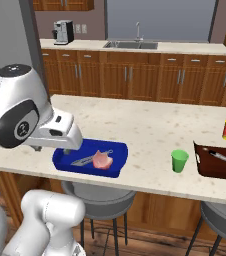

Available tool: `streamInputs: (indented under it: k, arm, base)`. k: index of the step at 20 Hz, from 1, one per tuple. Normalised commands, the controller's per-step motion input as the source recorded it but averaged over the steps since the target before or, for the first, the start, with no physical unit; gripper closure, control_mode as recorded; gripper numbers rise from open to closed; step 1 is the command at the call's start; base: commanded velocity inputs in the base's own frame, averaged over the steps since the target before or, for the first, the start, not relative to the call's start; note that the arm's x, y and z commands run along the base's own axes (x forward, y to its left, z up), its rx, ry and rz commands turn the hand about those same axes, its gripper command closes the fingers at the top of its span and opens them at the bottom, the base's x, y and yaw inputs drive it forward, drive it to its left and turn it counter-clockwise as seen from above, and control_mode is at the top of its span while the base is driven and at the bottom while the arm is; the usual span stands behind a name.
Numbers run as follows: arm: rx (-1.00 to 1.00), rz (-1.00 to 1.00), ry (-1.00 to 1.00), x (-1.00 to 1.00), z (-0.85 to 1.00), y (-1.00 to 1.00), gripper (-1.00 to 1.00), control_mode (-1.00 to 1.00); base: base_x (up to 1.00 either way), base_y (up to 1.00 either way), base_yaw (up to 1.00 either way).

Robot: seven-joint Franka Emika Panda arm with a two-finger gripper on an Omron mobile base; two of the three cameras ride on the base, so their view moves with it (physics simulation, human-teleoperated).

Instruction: Gather the eggplant and avocado from the fridge and place them on a tray on the dining counter. Then gather the steaks from the fridge and place them on the other tray.

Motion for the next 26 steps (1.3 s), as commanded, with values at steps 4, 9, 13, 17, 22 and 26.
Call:
streamInputs:
  k: [4, 9, 13, 17, 22, 26]
  arm:
    - [0.0, 0.0, 0.0, -0.14, 0.0, 0.0, -1.0, 1.0]
    - [0.0, 0.0, 0.0, 0.0, 0.0, 0.0, -1.0, 1.0]
    - [0.0, 0.0, 0.0, 0.0, 0.0, 0.0, -1.0, 1.0]
    - [0.0, 0.0, 0.0, 0.0, 0.0, 0.0, -1.0, 1.0]
    - [0.0, 0.0, 0.0, 0.0, 0.0, 0.0, -1.0, 1.0]
    - [0.0, 0.0, 0.0, 0.0, 0.0, 0.0, -1.0, 1.0]
  base:
    - [-0.42, 0.06, 0.0]
    - [-0.84, 0.89, 0.01]
    - [-0.31, 1.0, 0.04]
    - [-0.01, 1.0, 0.0]
    - [0.0, 1.0, 0.0]
    - [0.17, 1.0, 0.0]
